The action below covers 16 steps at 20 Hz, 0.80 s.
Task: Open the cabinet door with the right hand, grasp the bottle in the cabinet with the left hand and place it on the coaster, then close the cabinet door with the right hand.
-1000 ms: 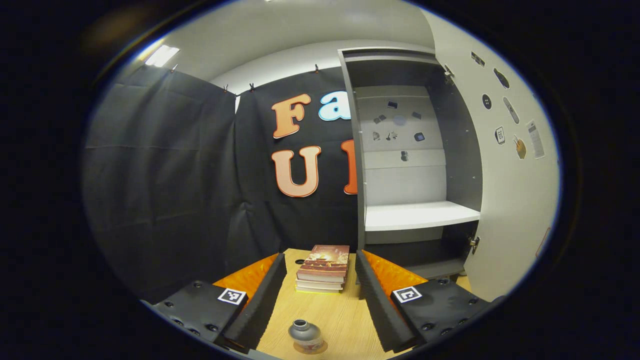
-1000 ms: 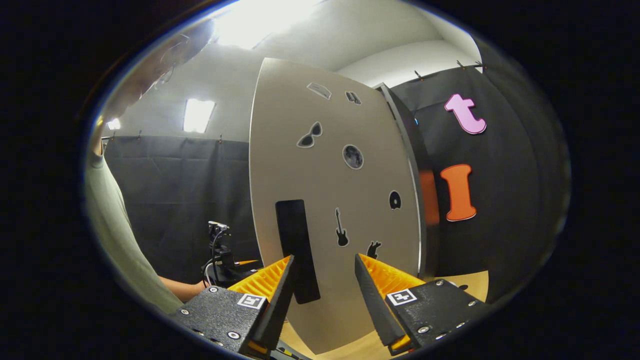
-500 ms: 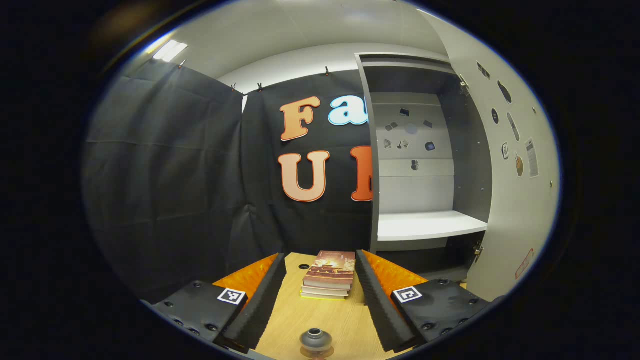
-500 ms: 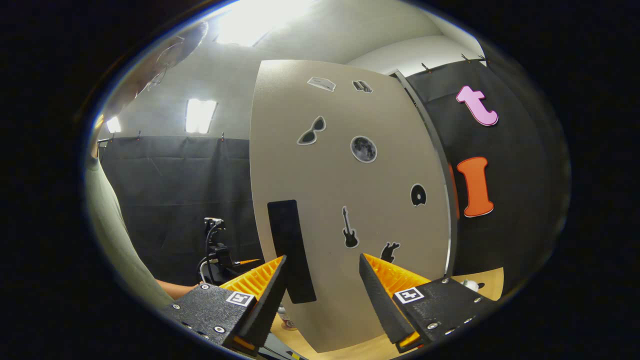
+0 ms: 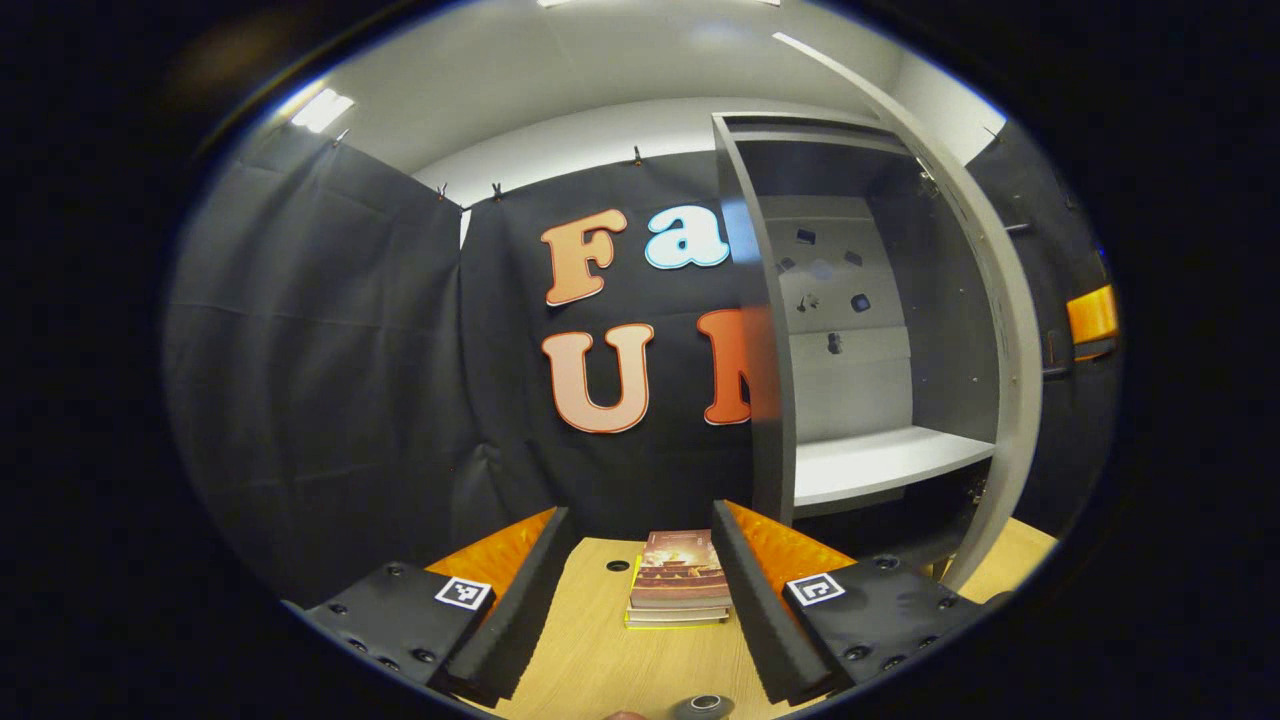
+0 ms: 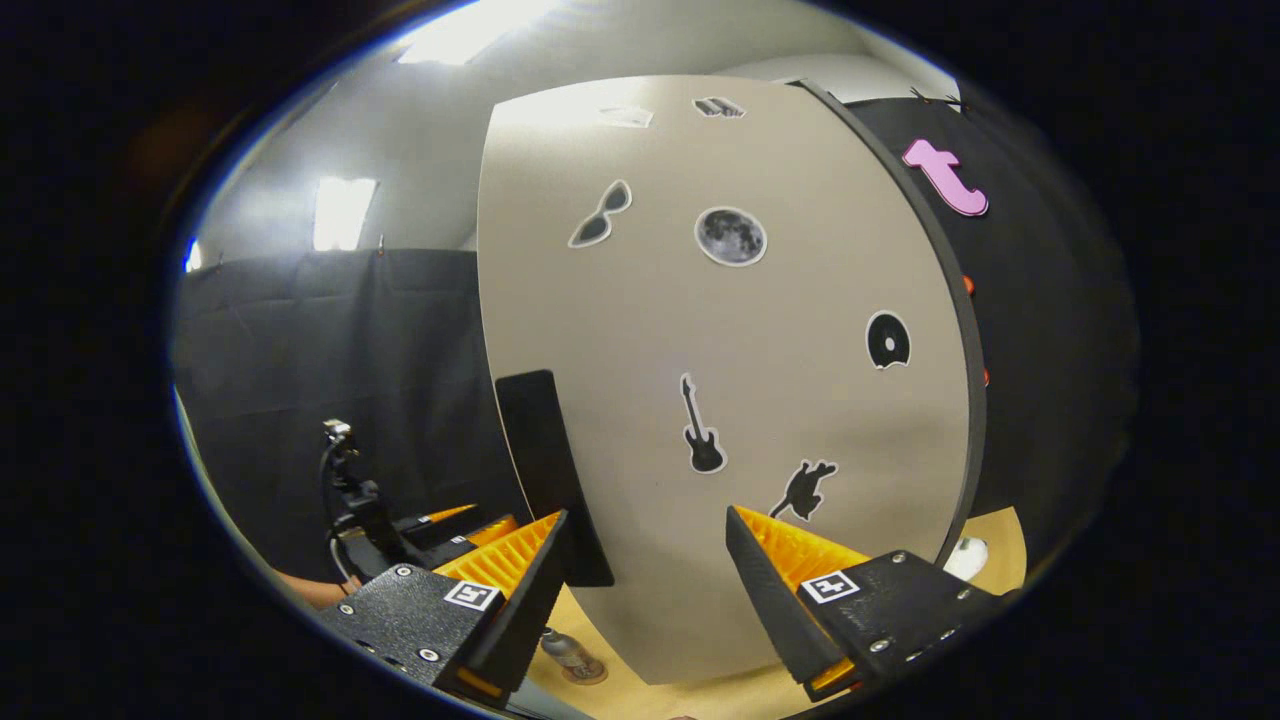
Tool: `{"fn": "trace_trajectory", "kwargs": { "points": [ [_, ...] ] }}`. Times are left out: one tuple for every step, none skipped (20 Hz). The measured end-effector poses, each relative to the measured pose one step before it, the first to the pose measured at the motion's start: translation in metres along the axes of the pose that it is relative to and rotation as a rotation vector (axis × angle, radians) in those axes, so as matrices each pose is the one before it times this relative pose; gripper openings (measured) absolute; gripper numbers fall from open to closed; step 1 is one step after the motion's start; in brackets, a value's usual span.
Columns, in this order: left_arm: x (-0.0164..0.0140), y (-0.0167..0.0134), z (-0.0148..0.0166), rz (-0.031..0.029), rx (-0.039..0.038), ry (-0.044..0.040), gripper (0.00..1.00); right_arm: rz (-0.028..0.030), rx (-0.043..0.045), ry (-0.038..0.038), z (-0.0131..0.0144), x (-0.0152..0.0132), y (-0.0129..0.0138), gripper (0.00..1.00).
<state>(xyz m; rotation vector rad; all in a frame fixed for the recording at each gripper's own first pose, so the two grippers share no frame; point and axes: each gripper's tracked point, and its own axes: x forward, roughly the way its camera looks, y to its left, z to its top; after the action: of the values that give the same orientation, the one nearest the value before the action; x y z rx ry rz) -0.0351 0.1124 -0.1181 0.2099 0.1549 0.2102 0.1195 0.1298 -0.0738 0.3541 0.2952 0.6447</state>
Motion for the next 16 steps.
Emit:
{"fn": "trace_trajectory", "kwargs": {
  "points": [
    [0.00181,0.00648,0.00122,0.00336,-0.00631,-0.00406,0.92,-0.00822,-0.00378,-0.00016,0.00018,0.00056,0.00406,0.94],
    [0.00105,0.00752,0.00179,0.00733,-0.00605,-0.00377,0.93,-0.01066,0.00581,-0.00191,0.00070,0.00224,0.00388,0.94],
    [0.00173,0.00882,-0.00150,0.00563,-0.00415,0.00163,0.92,-0.00326,0.00837,-0.00170,0.00081,0.00300,0.00331,0.94],
    [0.00262,0.00958,0.00137,0.00832,-0.00073,-0.00323,0.91,0.01071,0.00845,0.00337,0.00128,0.00641,0.00561,0.94],
    [0.00196,0.00694,0.00098,0.00454,-0.00009,-0.00386,0.91,0.00814,0.00432,-0.00237,0.00178,0.00362,0.00503,0.94],
    [0.00202,0.00477,0.00083,0.00377,-0.00456,-0.00538,0.91,-0.00434,-0.00585,-0.00191,0.00128,0.00377,0.00231,0.94],
    [0.00263,0.00338,-0.00075,0.00034,-0.00415,-0.00094,0.92,-0.01615,-0.01954,0.00029,0.00051,0.00084,-0.00036,0.94],
    [0.00282,0.00372,-0.00058,0.00151,-0.00311,-0.00126,0.92,-0.01554,-0.02164,-0.00340,0.00068,-0.00024,0.00053,0.94],
    [0.00345,0.00241,-0.00009,-0.00055,-0.00188,0.00083,0.92,-0.01482,-0.01950,-0.00251,0.00096,0.00003,0.00040,0.94],
    [0.00297,0.00085,-0.00009,-0.00311,-0.00291,-0.00096,0.92,-0.01720,-0.01922,-0.00261,0.00080,0.00137,-0.00052,0.94],
    [0.00353,-0.00002,-0.00008,-0.00467,0.00014,0.00006,0.92,-0.02007,-0.01185,-0.00187,0.00080,0.00151,-0.00036,0.95],
    [0.00224,-0.00022,0.00075,-0.00731,0.00063,-0.00428,0.92,-0.02109,-0.00534,-0.00087,-0.00064,0.00149,-0.00012,0.95],
    [0.00265,0.00021,-0.00097,-0.00578,0.00404,-0.00205,0.92,-0.02057,0.00016,-0.00020,-0.00015,0.00102,0.00003,0.95],
    [0.00334,-0.00125,0.00027,-0.00732,0.00109,-0.00519,0.91,-0.01792,0.00007,-0.00127,0.00042,0.00152,0.00034,0.96],
    [0.00462,-0.00263,0.00045,-0.00580,0.00247,0.00053,0.92,-0.01999,0.00014,-0.00115,-0.00021,0.00029,-0.00044,0.96],
    [0.00289,-0.00123,-0.00152,-0.00762,-0.00187,-0.00180,0.92,-0.01583,-0.00261,-0.00266,0.00006,0.00131,0.00062,0.96]
  ]
}}
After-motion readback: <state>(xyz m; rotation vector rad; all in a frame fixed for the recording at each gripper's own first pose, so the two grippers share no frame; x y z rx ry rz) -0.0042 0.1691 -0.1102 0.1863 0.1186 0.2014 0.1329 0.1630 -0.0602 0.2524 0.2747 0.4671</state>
